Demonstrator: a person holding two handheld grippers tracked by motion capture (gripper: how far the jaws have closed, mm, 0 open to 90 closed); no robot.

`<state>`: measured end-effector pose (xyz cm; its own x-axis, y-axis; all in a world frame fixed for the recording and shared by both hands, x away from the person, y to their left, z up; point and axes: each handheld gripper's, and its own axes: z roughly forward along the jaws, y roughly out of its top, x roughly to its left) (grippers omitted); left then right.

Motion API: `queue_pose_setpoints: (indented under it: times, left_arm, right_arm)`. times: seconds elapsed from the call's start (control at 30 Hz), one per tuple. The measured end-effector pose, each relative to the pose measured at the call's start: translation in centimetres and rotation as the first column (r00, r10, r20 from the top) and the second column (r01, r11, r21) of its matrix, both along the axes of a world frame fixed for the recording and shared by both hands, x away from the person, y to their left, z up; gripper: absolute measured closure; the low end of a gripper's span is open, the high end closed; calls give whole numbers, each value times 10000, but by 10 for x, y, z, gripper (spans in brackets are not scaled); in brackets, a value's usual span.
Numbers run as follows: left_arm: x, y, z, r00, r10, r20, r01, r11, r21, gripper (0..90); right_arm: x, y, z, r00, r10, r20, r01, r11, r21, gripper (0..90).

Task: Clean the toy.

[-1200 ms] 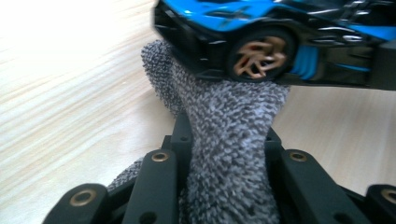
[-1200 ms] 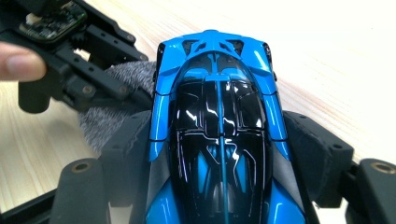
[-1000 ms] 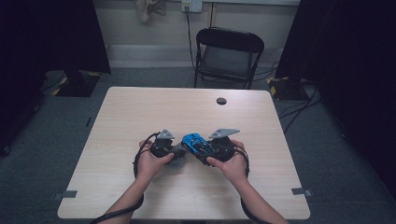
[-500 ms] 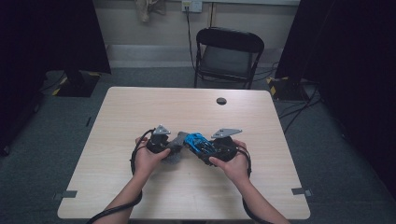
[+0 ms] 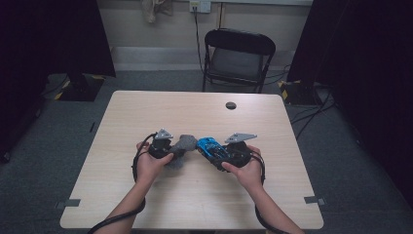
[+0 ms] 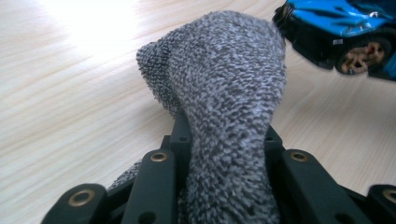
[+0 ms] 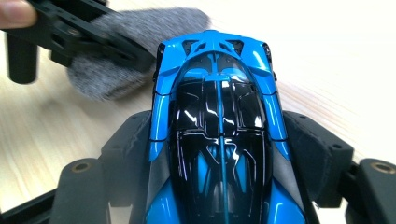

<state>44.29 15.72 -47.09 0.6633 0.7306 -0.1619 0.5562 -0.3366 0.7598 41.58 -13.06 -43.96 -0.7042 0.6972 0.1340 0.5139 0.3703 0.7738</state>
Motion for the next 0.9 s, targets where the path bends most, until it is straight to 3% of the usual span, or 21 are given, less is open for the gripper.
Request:
queue_pose_setpoints:
  times: [0.3,0.53,0.73,0.9]
  left_arm:
    - [2,19,3,9998,168,-47,-165,9987,481,686]
    - [4,34,2,9994,344,-85,-335,9952,920,687]
    - [6,44,3,9988,481,-46,-473,9919,1175,686]
    - [7,53,4,9981,607,-59,-596,9915,1157,687]
  right_arm:
    - [9,-23,-7,9983,-585,-84,582,9979,-294,279]
    - [17,-45,-13,9922,-1246,-41,1242,9908,-534,279]
    - [21,-59,-19,9870,-1606,-104,1598,9857,-530,279]
    - [26,-70,-25,9813,-1915,-172,1900,9796,-659,278]
